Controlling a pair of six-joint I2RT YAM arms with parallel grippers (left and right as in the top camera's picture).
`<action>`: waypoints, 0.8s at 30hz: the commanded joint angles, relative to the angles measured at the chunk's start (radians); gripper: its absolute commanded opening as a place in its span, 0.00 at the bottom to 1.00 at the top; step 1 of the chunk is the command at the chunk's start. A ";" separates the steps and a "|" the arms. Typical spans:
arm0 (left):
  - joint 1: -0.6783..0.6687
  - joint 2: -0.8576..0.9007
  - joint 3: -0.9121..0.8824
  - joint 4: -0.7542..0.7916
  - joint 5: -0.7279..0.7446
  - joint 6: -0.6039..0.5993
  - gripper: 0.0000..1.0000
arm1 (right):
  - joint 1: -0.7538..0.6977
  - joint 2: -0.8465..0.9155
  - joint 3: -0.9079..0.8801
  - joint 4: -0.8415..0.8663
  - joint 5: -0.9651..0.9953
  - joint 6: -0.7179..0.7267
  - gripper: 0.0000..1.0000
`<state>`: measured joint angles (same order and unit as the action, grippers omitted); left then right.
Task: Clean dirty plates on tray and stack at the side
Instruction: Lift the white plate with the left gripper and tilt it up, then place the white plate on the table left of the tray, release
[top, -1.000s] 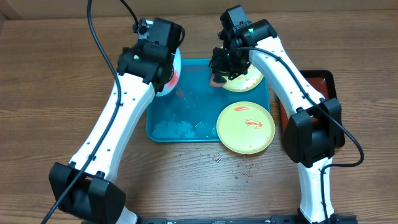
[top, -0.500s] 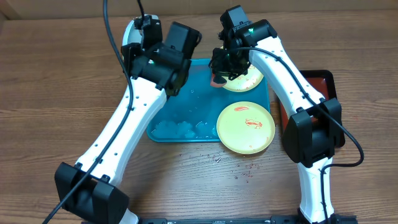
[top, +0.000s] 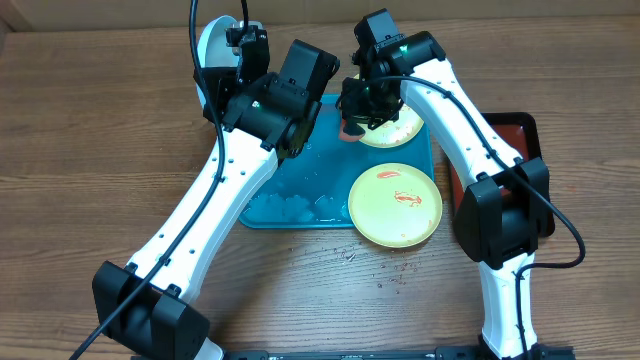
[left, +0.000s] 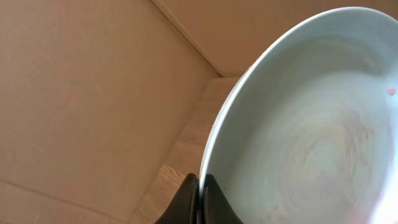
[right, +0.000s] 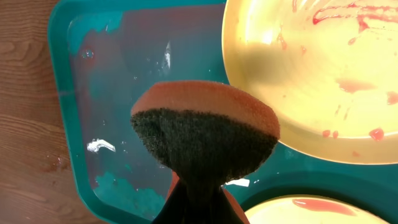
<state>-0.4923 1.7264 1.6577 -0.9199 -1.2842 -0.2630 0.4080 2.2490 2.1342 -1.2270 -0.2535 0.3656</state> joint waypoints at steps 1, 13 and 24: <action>-0.008 0.000 0.006 0.005 -0.043 -0.010 0.04 | 0.000 -0.018 0.019 0.002 0.009 -0.007 0.04; 0.031 0.000 0.006 -0.039 0.243 -0.006 0.04 | 0.000 -0.018 0.019 0.002 0.009 -0.007 0.04; 0.400 0.000 0.006 -0.073 1.199 0.109 0.04 | 0.000 -0.018 0.019 -0.006 0.009 -0.022 0.04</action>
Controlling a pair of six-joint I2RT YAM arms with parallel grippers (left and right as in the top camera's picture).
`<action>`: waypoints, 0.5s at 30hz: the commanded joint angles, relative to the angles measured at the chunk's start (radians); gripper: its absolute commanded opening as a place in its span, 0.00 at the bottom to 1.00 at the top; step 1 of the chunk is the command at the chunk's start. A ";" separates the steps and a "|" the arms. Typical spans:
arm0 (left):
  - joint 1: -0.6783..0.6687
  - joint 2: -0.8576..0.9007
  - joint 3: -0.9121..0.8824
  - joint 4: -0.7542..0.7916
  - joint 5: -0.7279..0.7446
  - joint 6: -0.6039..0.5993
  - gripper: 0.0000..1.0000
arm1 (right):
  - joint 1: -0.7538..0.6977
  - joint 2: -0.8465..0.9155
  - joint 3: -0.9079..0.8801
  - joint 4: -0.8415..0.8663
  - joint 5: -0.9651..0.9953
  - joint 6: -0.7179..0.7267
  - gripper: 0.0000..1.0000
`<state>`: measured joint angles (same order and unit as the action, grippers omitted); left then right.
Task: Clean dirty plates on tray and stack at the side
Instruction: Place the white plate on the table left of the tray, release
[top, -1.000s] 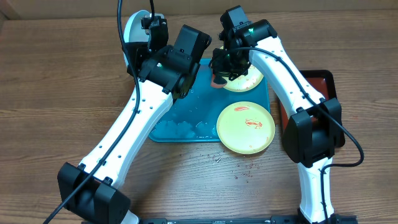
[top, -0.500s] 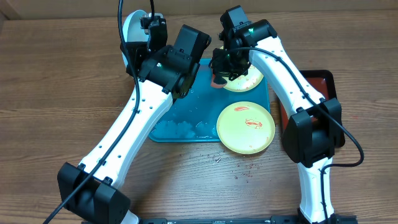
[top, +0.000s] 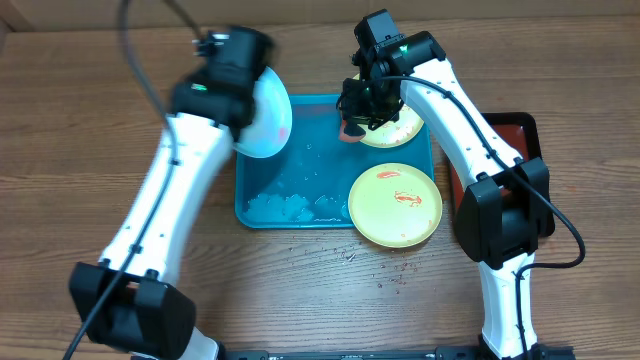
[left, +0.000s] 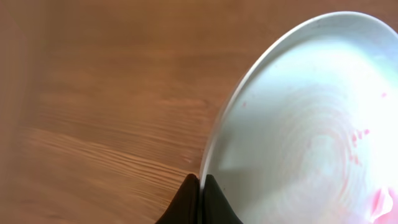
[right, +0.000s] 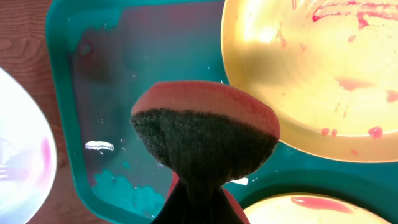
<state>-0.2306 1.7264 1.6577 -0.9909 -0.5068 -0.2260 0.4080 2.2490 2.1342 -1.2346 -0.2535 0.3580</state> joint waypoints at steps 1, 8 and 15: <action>0.188 0.002 0.006 -0.004 0.498 0.087 0.05 | 0.000 -0.018 0.019 0.002 0.008 -0.014 0.04; 0.491 0.021 -0.022 -0.006 0.736 0.115 0.04 | 0.000 -0.018 0.019 0.000 0.008 -0.014 0.04; 0.699 0.069 -0.152 0.099 0.779 0.074 0.04 | 0.000 -0.018 0.019 -0.008 0.008 -0.015 0.04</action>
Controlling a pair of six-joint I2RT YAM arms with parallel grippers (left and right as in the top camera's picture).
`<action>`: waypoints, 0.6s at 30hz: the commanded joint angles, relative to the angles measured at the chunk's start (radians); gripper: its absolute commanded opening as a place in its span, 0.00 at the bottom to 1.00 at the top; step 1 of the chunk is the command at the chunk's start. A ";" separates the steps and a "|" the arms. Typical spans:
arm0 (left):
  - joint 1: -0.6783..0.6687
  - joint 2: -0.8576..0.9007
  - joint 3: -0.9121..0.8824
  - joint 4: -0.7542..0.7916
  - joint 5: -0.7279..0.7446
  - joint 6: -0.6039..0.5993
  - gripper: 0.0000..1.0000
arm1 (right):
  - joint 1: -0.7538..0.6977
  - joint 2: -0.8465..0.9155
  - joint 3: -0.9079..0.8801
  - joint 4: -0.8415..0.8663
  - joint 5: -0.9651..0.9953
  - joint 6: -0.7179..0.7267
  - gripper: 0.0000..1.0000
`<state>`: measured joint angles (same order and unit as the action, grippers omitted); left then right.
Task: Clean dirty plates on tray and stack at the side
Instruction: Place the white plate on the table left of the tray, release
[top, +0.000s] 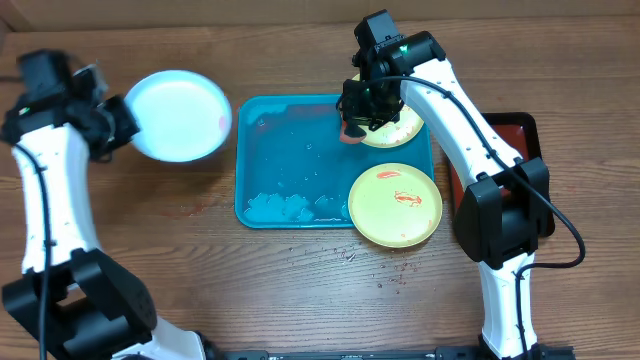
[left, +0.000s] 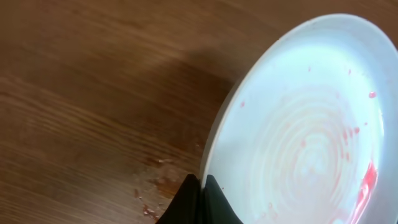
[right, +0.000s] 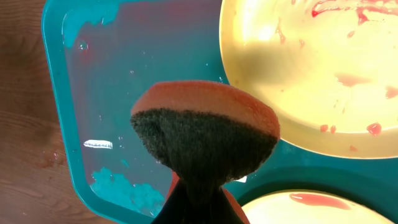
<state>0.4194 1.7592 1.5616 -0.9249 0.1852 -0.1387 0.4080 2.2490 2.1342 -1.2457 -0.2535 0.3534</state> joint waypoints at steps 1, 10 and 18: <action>0.066 0.047 -0.071 0.050 0.086 -0.027 0.04 | 0.000 -0.018 0.019 0.003 0.008 -0.010 0.04; 0.134 0.180 -0.148 0.187 0.066 -0.041 0.04 | 0.000 -0.018 0.019 -0.011 0.008 -0.010 0.04; 0.128 0.320 -0.149 0.234 0.041 -0.041 0.04 | 0.000 -0.018 0.019 -0.018 0.008 -0.010 0.04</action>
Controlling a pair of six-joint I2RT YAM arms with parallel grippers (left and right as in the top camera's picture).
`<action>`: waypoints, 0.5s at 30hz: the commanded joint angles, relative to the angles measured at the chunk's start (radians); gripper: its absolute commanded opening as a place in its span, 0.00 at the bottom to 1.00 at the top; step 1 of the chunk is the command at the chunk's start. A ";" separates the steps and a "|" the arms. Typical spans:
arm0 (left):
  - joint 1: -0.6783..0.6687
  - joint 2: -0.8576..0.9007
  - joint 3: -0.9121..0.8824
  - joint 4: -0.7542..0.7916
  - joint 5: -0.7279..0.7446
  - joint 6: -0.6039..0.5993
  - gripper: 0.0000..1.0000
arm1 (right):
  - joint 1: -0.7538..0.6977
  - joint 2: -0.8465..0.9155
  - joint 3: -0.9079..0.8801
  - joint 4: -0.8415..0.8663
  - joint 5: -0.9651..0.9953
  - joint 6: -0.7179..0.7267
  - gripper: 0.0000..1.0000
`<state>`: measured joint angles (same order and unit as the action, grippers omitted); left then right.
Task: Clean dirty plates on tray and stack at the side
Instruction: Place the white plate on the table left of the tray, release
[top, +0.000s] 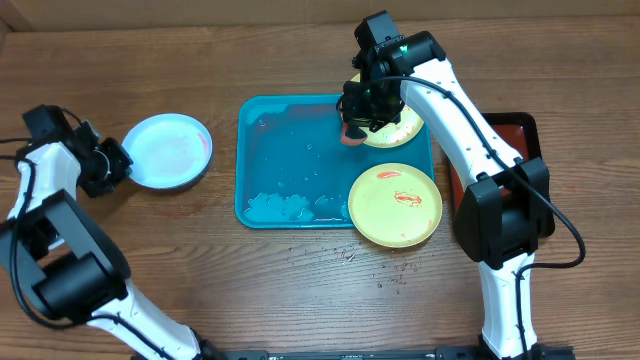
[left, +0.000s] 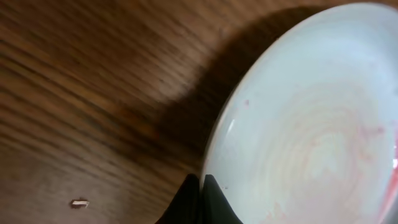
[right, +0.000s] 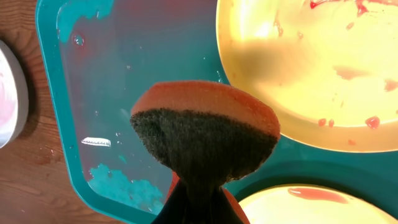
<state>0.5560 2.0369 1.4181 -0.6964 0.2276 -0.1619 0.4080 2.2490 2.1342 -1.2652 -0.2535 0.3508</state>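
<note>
A white plate (top: 168, 150) with faint pink smears lies low over the wood left of the teal tray (top: 290, 180); my left gripper (top: 112, 166) is shut on its left rim, seen close in the left wrist view (left: 202, 186) beside the plate (left: 311, 124). My right gripper (top: 352, 128) hovers over the tray's far part, shut on an orange sponge with a dark scrub face (right: 205, 134). Two yellow plates with red smears sit on the tray: one at the back right (top: 395, 130), one at the front right (top: 396, 204).
Foam and water patches (top: 285, 205) cover the tray floor. A dark red tray (top: 520, 130) lies at the right behind my right arm. Crumbs (top: 380, 268) dot the wood in front of the teal tray.
My left gripper has carried the white plate a little further left and lower, close to the table. My right gripper with the sponge has hardly moved.
At first my left gripper held the white plate raised behind the tray while the right held the sponge over the tray. The plate was then at the tray's left edge, then out over the wood, and now low over the table at the left.
</note>
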 joint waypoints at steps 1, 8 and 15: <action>-0.010 0.054 -0.006 0.005 -0.002 -0.017 0.04 | 0.000 -0.018 0.019 0.002 0.008 -0.007 0.04; -0.011 0.056 0.002 -0.023 -0.011 0.032 0.32 | 0.000 -0.018 0.019 0.002 0.008 -0.008 0.04; -0.023 -0.032 0.108 -0.119 -0.017 0.032 0.45 | -0.013 -0.040 0.021 0.006 0.009 -0.011 0.04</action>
<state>0.5491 2.0811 1.4532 -0.7921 0.2237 -0.1463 0.4065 2.2490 2.1338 -1.2675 -0.2531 0.3500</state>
